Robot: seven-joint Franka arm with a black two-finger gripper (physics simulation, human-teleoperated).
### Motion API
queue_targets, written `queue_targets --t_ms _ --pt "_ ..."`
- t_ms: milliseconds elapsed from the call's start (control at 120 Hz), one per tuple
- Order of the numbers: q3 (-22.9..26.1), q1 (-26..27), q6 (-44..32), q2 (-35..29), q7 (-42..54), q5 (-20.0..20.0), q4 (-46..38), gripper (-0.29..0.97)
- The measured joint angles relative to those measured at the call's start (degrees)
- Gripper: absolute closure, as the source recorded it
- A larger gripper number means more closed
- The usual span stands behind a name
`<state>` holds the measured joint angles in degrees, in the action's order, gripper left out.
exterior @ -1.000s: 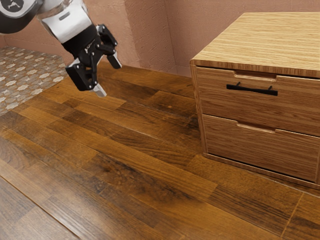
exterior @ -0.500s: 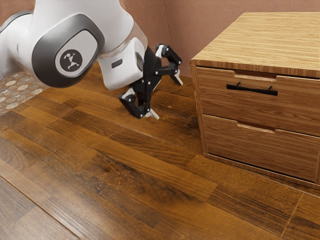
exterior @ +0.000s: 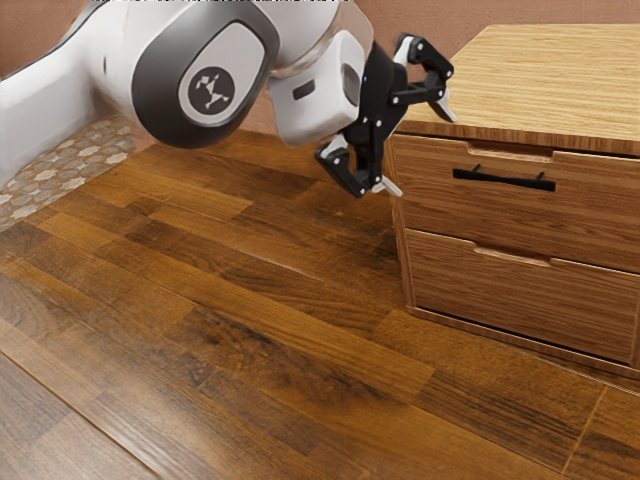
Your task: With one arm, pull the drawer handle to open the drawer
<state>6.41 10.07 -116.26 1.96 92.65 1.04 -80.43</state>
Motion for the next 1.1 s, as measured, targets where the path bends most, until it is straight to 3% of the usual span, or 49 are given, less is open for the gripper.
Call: queue_targets --t_ms 308,550,583,658,850,933,1100 --pt "-0.4 -0.7 -0.5 4.2 0.9 0.1 2.5 0.00" --pt "0.9 -1.2 -0.6 4.9 0.2 2.4 2.2 0.00" --pt "3.6 -3.9 -0.6 4.7 0.1 2.5 2.2 0.00" --pt "19.5 -19.8 -0.5 3.5 -0.1 2.7 1.1 0.00" --pt "46.4 -48.6 -0.4 -0.5 -0.9 4.0 -2.0 0.00" --pt "50.1 -51.7 -0.4 -1.0 -1.6 4.2 -2.8 0.00" --pt "51.1 -50.9 -0.4 -0.6 -4.1 4.4 -2.5 0.00"
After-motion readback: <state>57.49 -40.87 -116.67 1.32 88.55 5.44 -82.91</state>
